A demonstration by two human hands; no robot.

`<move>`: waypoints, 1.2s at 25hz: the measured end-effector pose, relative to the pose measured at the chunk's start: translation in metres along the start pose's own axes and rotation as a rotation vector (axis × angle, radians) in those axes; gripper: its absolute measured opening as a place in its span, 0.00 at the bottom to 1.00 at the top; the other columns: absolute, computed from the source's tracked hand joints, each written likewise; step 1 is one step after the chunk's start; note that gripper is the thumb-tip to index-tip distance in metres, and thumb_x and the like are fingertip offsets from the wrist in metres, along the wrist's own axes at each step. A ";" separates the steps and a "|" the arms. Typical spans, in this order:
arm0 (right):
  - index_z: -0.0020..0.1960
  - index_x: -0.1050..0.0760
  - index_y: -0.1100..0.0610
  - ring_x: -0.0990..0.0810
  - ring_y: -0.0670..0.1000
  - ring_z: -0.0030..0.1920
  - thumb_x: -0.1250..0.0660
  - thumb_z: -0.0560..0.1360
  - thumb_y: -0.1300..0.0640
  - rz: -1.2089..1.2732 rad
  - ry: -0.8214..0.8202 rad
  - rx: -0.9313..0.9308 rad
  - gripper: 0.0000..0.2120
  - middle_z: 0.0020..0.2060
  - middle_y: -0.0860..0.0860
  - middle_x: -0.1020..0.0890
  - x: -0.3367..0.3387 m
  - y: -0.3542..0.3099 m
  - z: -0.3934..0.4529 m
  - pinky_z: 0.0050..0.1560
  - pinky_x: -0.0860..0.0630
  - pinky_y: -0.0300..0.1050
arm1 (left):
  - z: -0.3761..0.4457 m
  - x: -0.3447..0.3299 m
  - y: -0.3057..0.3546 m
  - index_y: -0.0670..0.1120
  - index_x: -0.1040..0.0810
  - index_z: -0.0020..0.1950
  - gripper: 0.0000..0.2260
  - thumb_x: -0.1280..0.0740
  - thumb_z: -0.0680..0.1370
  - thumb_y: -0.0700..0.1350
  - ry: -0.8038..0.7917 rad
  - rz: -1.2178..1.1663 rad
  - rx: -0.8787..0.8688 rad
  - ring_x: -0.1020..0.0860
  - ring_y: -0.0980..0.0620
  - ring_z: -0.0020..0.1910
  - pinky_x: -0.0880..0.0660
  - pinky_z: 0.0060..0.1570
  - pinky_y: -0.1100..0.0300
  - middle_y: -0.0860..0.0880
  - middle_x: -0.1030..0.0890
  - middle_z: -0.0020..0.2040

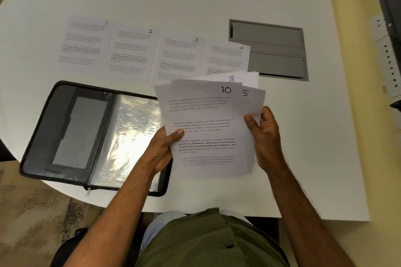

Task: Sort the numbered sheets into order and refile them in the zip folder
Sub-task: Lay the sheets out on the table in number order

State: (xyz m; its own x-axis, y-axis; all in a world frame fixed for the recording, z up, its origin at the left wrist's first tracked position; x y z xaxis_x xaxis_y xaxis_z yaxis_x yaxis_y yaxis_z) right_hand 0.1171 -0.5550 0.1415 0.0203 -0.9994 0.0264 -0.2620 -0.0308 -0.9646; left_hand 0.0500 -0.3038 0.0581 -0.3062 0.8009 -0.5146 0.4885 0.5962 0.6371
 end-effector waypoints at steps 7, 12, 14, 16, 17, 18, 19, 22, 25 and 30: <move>0.56 0.25 0.51 0.14 0.51 0.48 0.34 0.83 0.60 0.030 0.030 -0.084 0.05 0.53 0.48 0.14 0.034 0.028 0.034 0.45 0.17 0.49 | 0.030 -0.021 -0.014 0.42 0.23 0.69 0.14 0.35 0.83 0.37 0.110 0.190 0.035 0.17 0.40 0.60 0.19 0.59 0.46 0.40 0.17 0.62; 0.54 0.24 0.52 0.14 0.51 0.49 0.33 0.83 0.59 0.031 0.219 -0.097 0.03 0.51 0.48 0.14 0.065 0.053 0.061 0.47 0.16 0.49 | 0.049 -0.028 -0.025 0.43 0.23 0.68 0.13 0.35 0.83 0.37 0.158 0.221 0.057 0.17 0.40 0.59 0.19 0.59 0.44 0.41 0.16 0.61; 0.53 0.23 0.53 0.14 0.51 0.49 0.32 0.82 0.58 0.022 0.270 -0.110 0.02 0.51 0.49 0.13 0.080 0.062 0.076 0.49 0.17 0.50 | 0.058 -0.029 -0.026 0.43 0.22 0.65 0.11 0.35 0.83 0.38 0.188 0.225 0.069 0.17 0.40 0.59 0.18 0.57 0.46 0.41 0.15 0.60; 0.55 0.23 0.54 0.13 0.50 0.49 0.31 0.82 0.58 0.026 0.269 -0.152 0.03 0.50 0.49 0.12 0.091 0.070 0.089 0.48 0.17 0.47 | 0.066 -0.030 -0.026 0.44 0.21 0.64 0.10 0.35 0.83 0.37 0.217 0.226 0.079 0.16 0.42 0.58 0.18 0.57 0.46 0.41 0.15 0.60; 0.57 0.24 0.55 0.13 0.49 0.49 0.31 0.81 0.56 0.039 0.252 -0.186 0.06 0.50 0.49 0.12 0.095 0.073 0.095 0.46 0.18 0.45 | 0.071 -0.030 -0.026 0.45 0.21 0.63 0.10 0.36 0.83 0.37 0.231 0.222 0.082 0.16 0.43 0.57 0.18 0.57 0.46 0.42 0.15 0.60; 0.60 0.24 0.55 0.13 0.48 0.49 0.30 0.81 0.53 0.049 0.227 -0.230 0.10 0.50 0.48 0.12 0.098 0.075 0.100 0.44 0.18 0.43 | 0.076 -0.031 -0.025 0.45 0.21 0.63 0.11 0.35 0.83 0.37 0.243 0.216 0.082 0.15 0.43 0.57 0.18 0.57 0.46 0.42 0.15 0.59; 0.63 0.26 0.54 0.13 0.47 0.48 0.30 0.81 0.51 0.036 0.196 -0.276 0.13 0.50 0.47 0.12 0.102 0.078 0.106 0.43 0.19 0.42 | 0.082 -0.032 -0.024 0.45 0.22 0.64 0.11 0.35 0.83 0.37 0.255 0.212 0.082 0.16 0.43 0.57 0.18 0.58 0.45 0.43 0.15 0.59; 0.64 0.26 0.52 0.13 0.48 0.48 0.29 0.80 0.52 -0.048 0.075 -0.368 0.15 0.49 0.46 0.13 0.111 0.092 0.120 0.41 0.20 0.44 | 0.103 -0.035 -0.020 0.45 0.22 0.65 0.12 0.35 0.83 0.36 0.302 0.178 0.072 0.16 0.42 0.58 0.19 0.58 0.44 0.43 0.15 0.59; 0.62 0.25 0.53 0.14 0.46 0.45 0.29 0.79 0.58 -0.131 0.090 -0.336 0.12 0.46 0.46 0.14 0.123 0.102 0.143 0.40 0.21 0.43 | 0.126 -0.042 -0.014 0.46 0.22 0.63 0.11 0.37 0.83 0.35 0.341 0.146 0.052 0.15 0.47 0.53 0.16 0.51 0.50 0.46 0.13 0.56; 0.58 0.25 0.52 0.20 0.39 0.41 0.30 0.79 0.60 -0.209 0.370 -0.188 0.10 0.46 0.46 0.18 0.154 0.101 0.205 0.39 0.26 0.29 | 0.167 -0.047 -0.005 0.45 0.22 0.60 0.10 0.37 0.83 0.34 0.362 0.167 0.037 0.14 0.50 0.50 0.16 0.50 0.52 0.49 0.13 0.51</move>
State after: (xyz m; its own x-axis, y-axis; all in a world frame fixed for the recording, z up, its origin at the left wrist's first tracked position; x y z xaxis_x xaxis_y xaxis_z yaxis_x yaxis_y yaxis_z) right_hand 0.2916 -0.7090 -0.0058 -0.2452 -0.9080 0.3397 -0.4599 -0.1996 -0.8653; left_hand 0.1988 -0.3542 -0.0167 -0.4849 0.8586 -0.1665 0.5826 0.4590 0.6707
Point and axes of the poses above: each hand's wrist, its own z-axis towards the middle knuckle, its own x-axis out of the back of the hand, y = z × x, the point moved 5 cm from there along z, towards the middle knuckle
